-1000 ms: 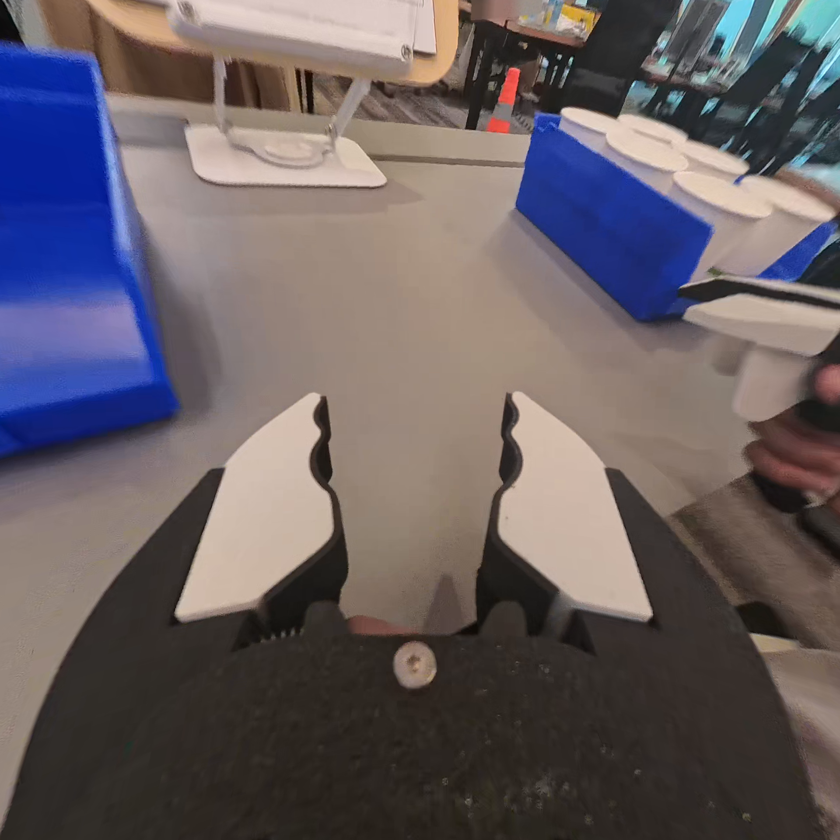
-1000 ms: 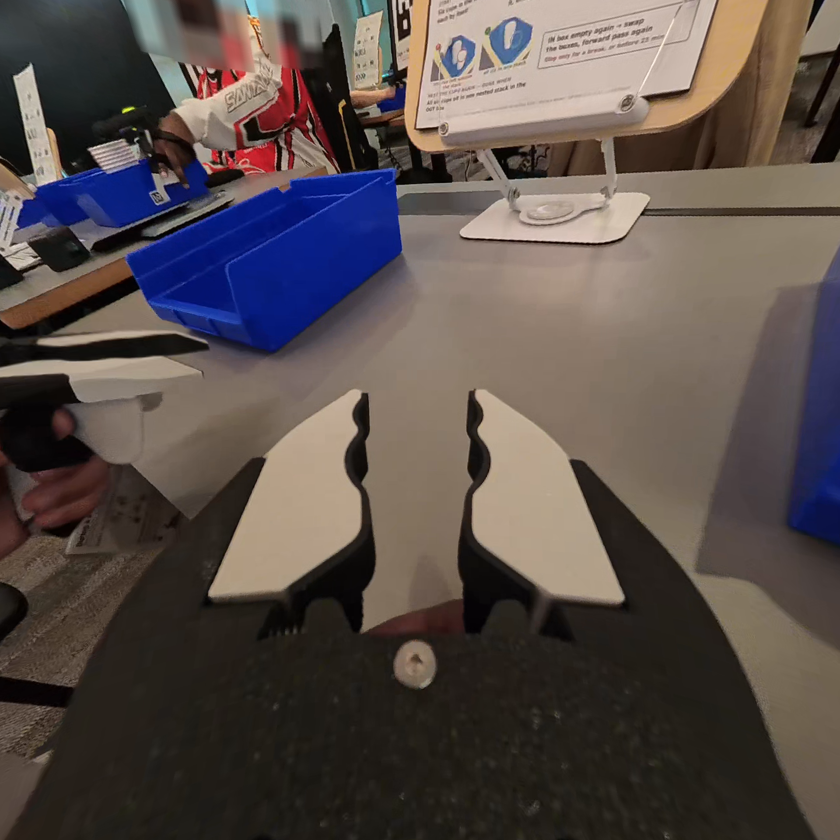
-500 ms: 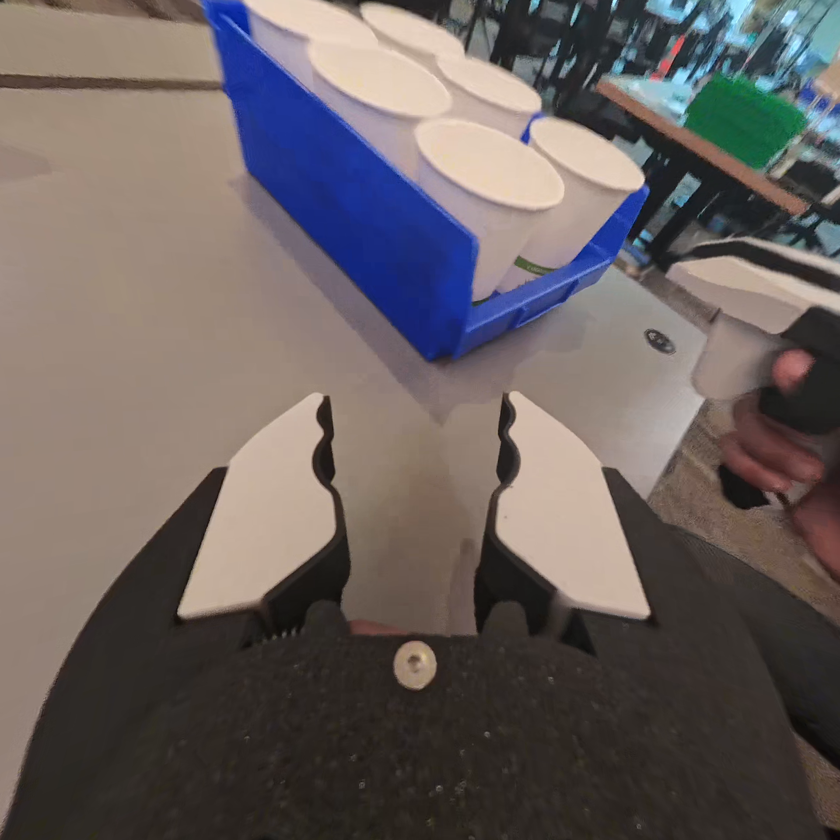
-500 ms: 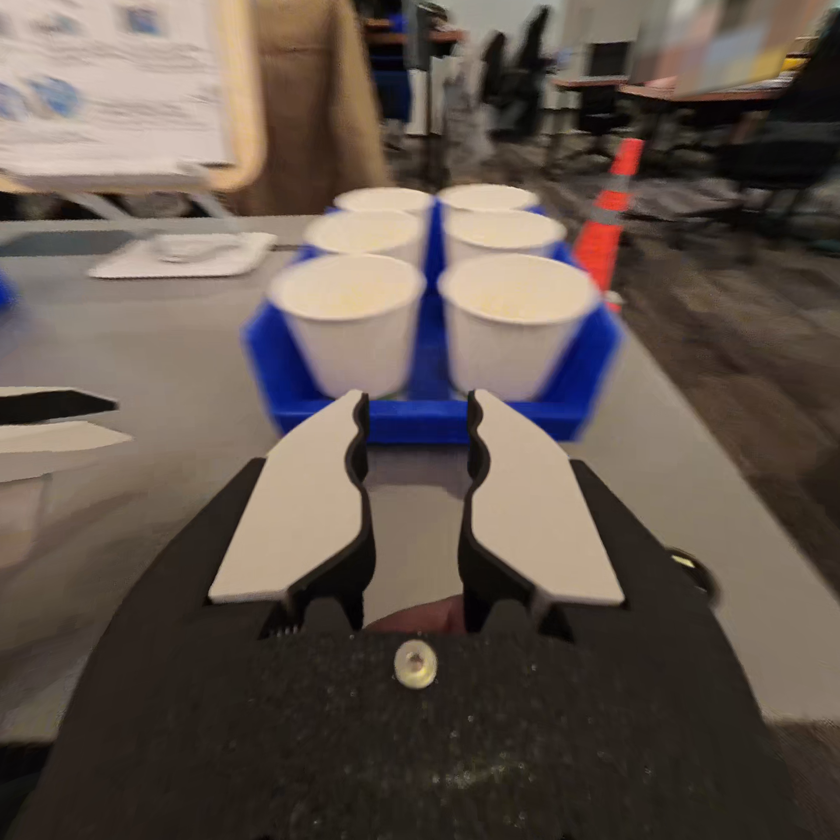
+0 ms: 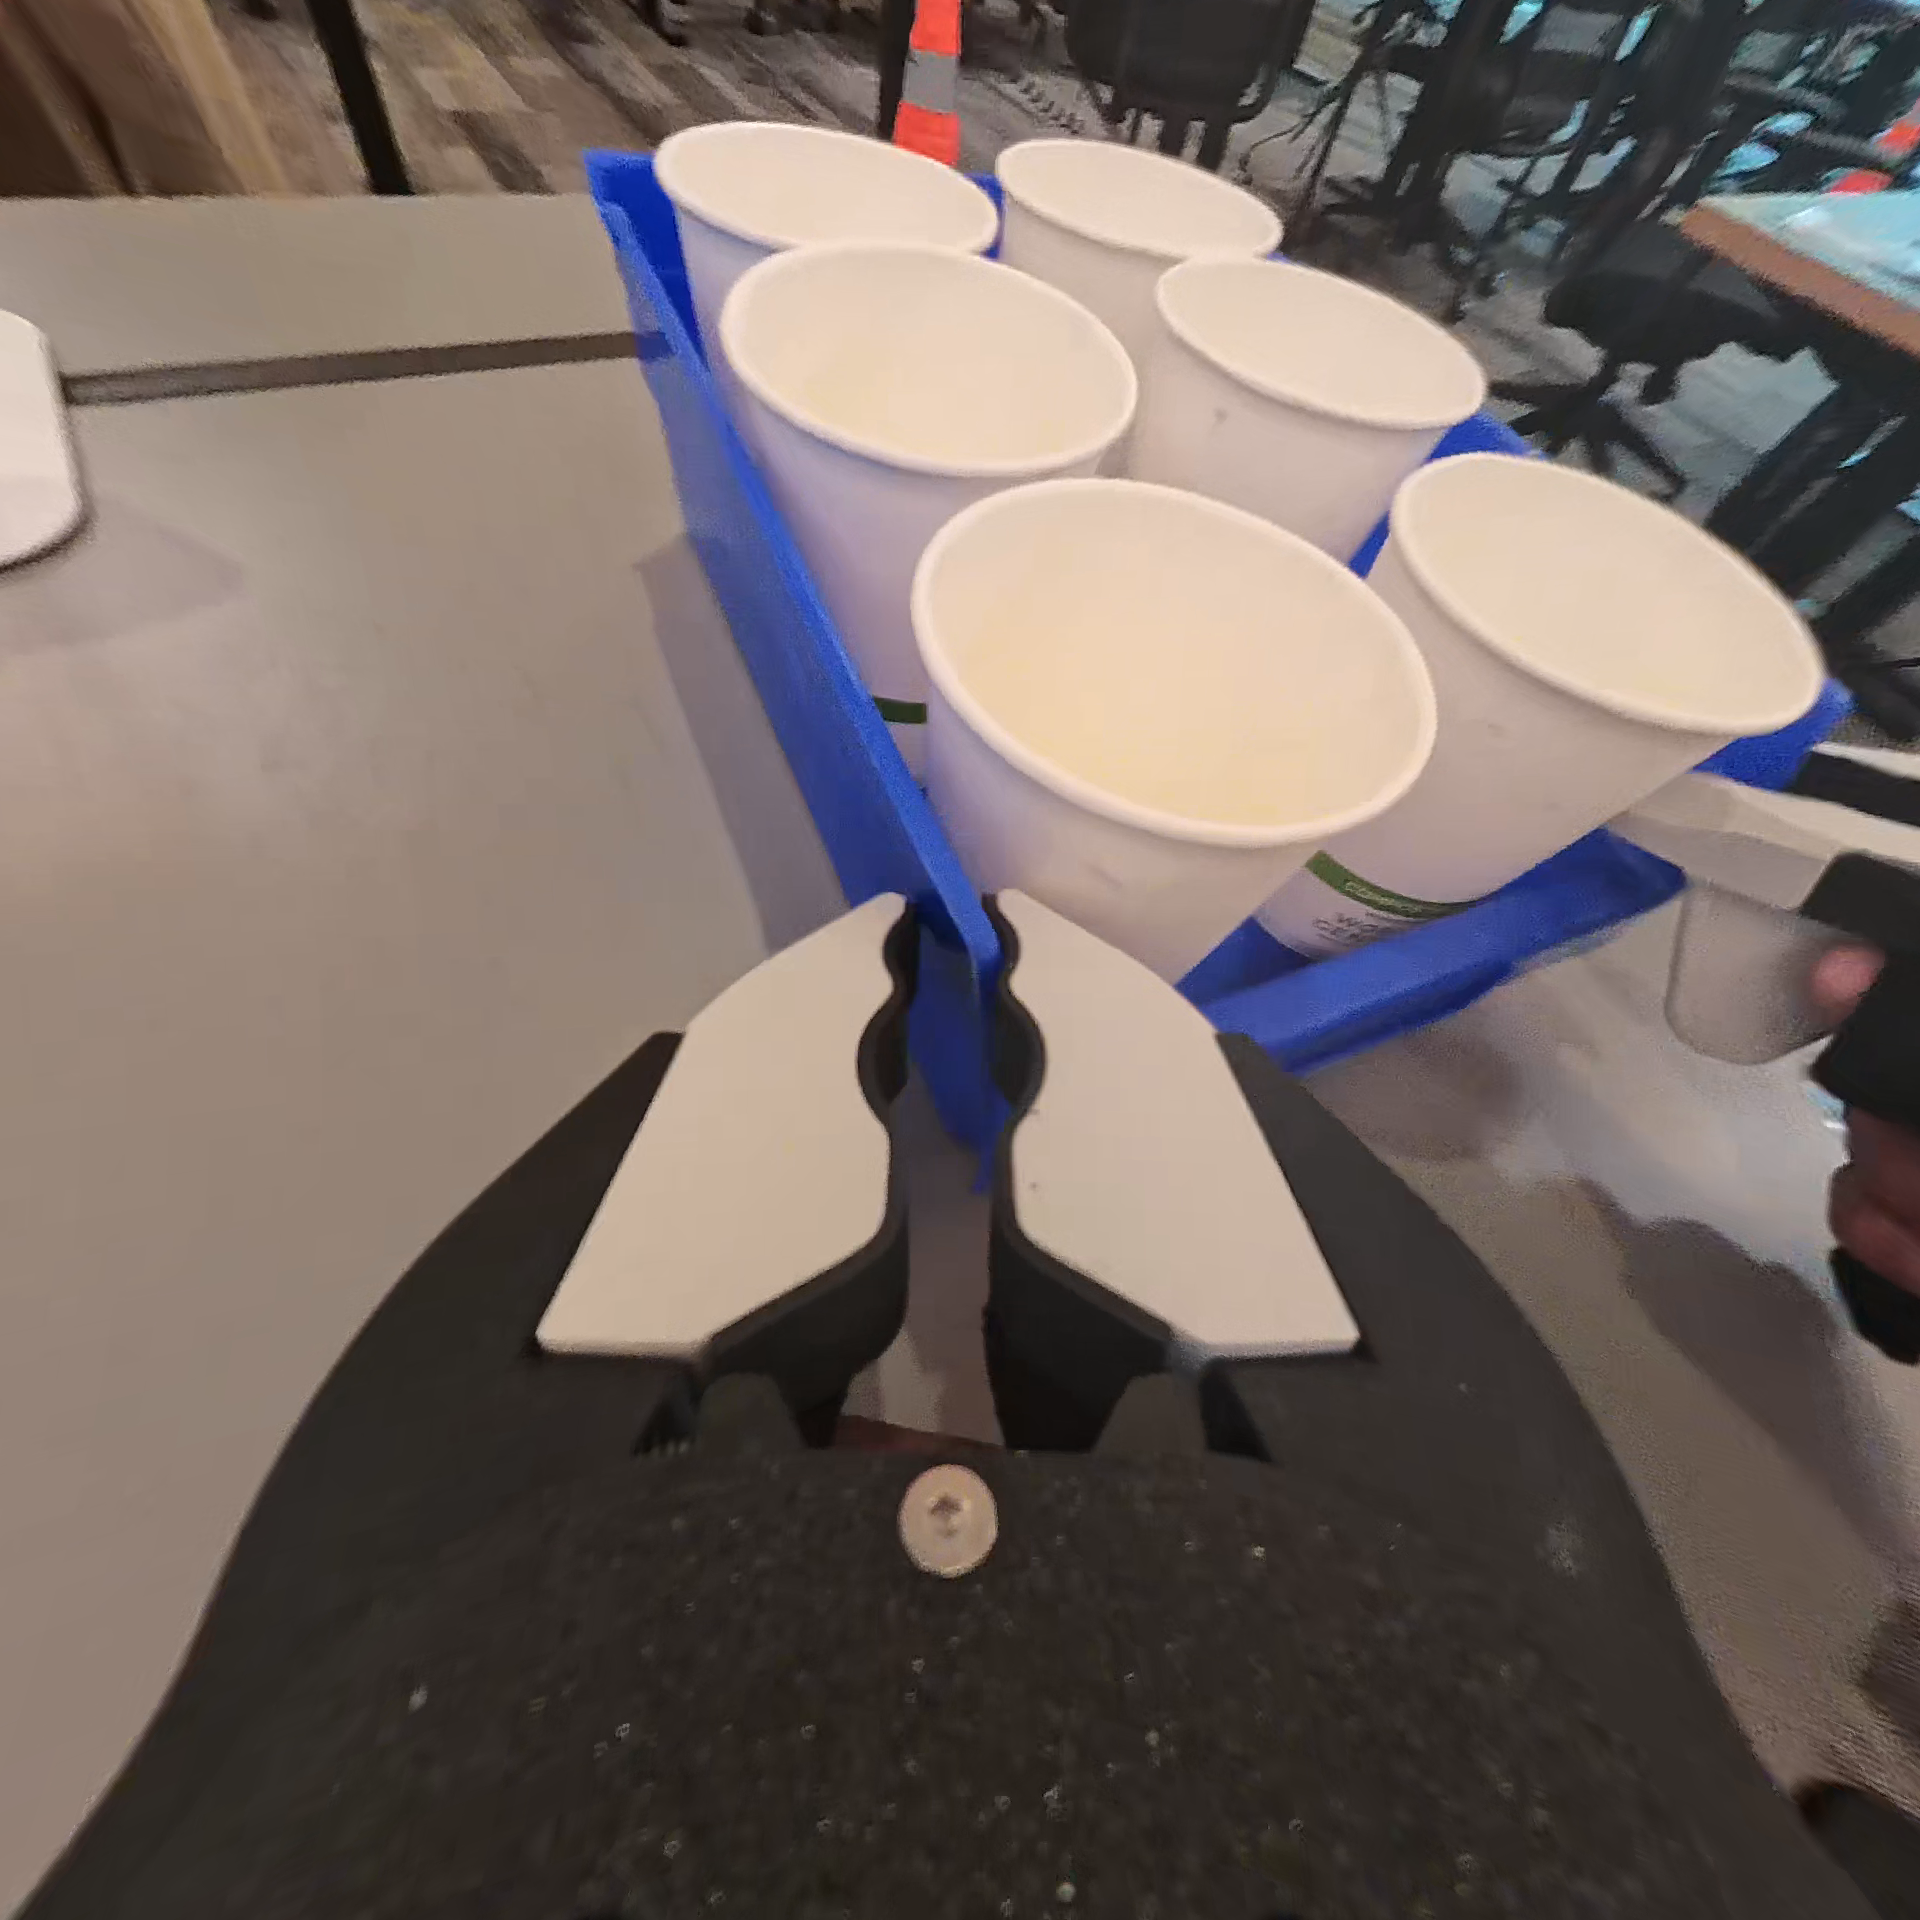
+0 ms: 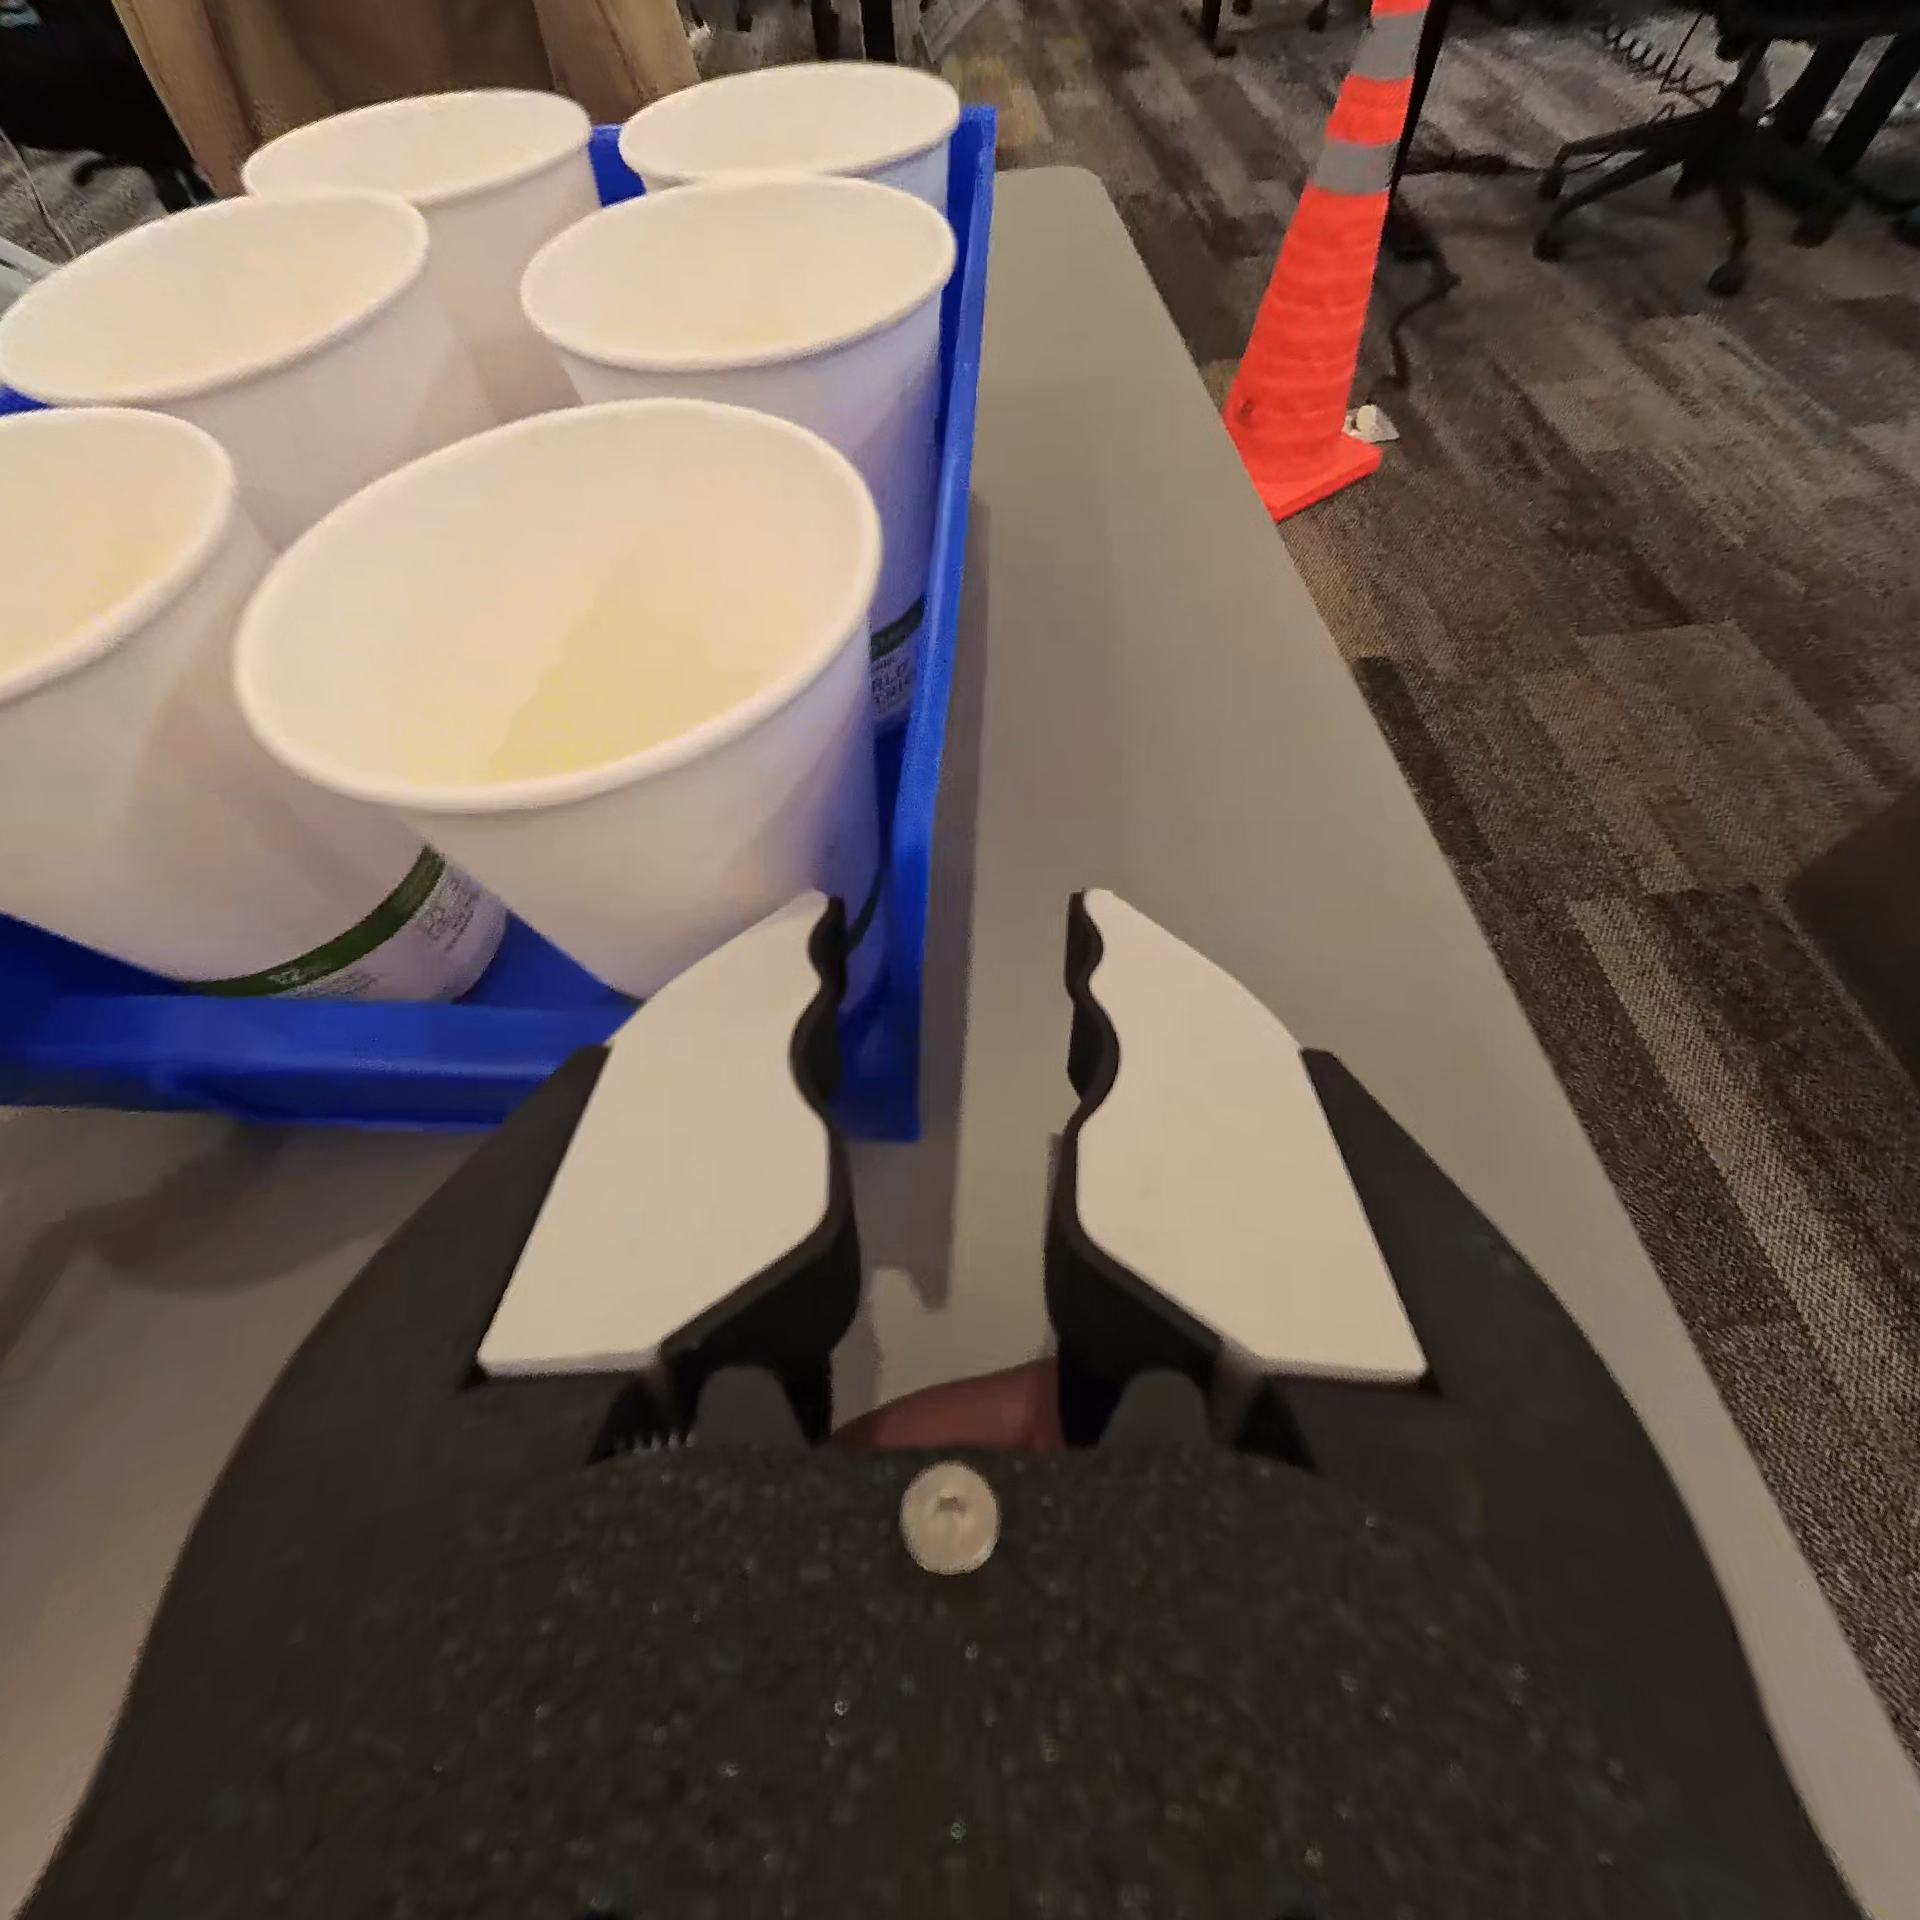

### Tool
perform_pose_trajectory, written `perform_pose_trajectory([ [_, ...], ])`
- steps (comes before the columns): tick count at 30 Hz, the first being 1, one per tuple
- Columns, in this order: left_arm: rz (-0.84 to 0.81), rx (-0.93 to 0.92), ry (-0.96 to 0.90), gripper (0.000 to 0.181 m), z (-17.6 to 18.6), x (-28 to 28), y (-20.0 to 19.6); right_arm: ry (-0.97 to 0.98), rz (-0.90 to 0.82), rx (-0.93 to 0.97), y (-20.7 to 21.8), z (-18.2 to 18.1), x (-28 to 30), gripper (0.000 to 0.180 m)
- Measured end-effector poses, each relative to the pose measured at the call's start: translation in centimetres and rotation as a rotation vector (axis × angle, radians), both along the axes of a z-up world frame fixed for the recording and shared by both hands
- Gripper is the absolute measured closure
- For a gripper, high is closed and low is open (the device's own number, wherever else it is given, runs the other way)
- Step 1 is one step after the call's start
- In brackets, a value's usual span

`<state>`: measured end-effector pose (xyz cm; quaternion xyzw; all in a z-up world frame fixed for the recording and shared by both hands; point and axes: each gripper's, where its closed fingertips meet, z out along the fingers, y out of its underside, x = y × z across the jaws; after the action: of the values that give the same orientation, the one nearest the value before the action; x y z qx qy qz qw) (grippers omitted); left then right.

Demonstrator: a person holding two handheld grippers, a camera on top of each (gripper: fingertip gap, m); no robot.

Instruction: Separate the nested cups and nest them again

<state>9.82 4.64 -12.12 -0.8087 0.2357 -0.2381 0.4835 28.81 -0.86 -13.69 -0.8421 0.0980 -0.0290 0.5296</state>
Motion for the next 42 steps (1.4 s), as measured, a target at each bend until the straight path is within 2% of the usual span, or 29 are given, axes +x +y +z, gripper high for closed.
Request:
perform_pose_trajectory([
  [4, 0.042, 0.035, 0.054, 0.174, -0.1, -0.8, 0.8, 0.091, 0.035, 0.036, 1.8, -0.2, -1.5, 0.173],
  [6, 0.098, 0.061, 0.036, 0.175, 0.2, -1.4, 1.1, 0.094, 0.001, 0.048, 2.1, -0.1, -2.0, 0.176],
  [10, 0.177, 0.154, 0.085, 0.178, 0.4, -3.4, 1.3, 0.088, -0.083, 0.071, 1.3, 0.0, -4.1, 0.177],
  [13, 0.186, 0.16, 0.072, 0.178, 1.1, -6.3, 0.9, 0.15, -0.072, 0.13, 0.1, 0.5, -7.6, 0.175],
  [19, 0.281, 0.235, 0.133, 0.178, 3.6, -16.4, -1.9, 0.187, 0.062, 0.156, -0.5, 1.2, -17.7, 0.176],
  [24, 0.424, 0.239, 0.153, 0.178, 3.8, -25.9, -2.6, 0.194, 0.217, 0.162, 1.4, 2.1, -26.6, 0.175],
  [28, 0.51, 0.202, 0.129, 0.178, 3.0, -31.5, -2.5, 0.172, 0.31, 0.144, 3.0, 1.9, -31.8, 0.175],
  [32, 0.538, 0.171, 0.1, 0.178, 2.0, -33.9, -2.3, 0.176, 0.342, 0.125, 3.6, 1.2, -34.0, 0.175],
  [38, 0.498, 0.132, 0.043, 0.177, 0.3, -33.8, -2.2, 0.129, 0.321, 0.109, 3.6, 0.6, -33.7, 0.174],
  [39, 0.473, 0.112, 0.045, 0.174, -0.1, -33.6, -2.3, 0.135, 0.332, 0.086, 3.6, 0.3, -33.6, 0.173],
  [40, 0.438, 0.081, 0.061, 0.163, -0.7, -33.3, -2.5, 0.149, 0.36, 0.074, 3.5, 0.2, -33.8, 0.17],
  [42, 0.402, 0.03, 0.081, 0.13, -1.5, -33.8, -3.2, 0.166, 0.391, 0.05, 2.8, 0.0, -33.4, 0.147],
])
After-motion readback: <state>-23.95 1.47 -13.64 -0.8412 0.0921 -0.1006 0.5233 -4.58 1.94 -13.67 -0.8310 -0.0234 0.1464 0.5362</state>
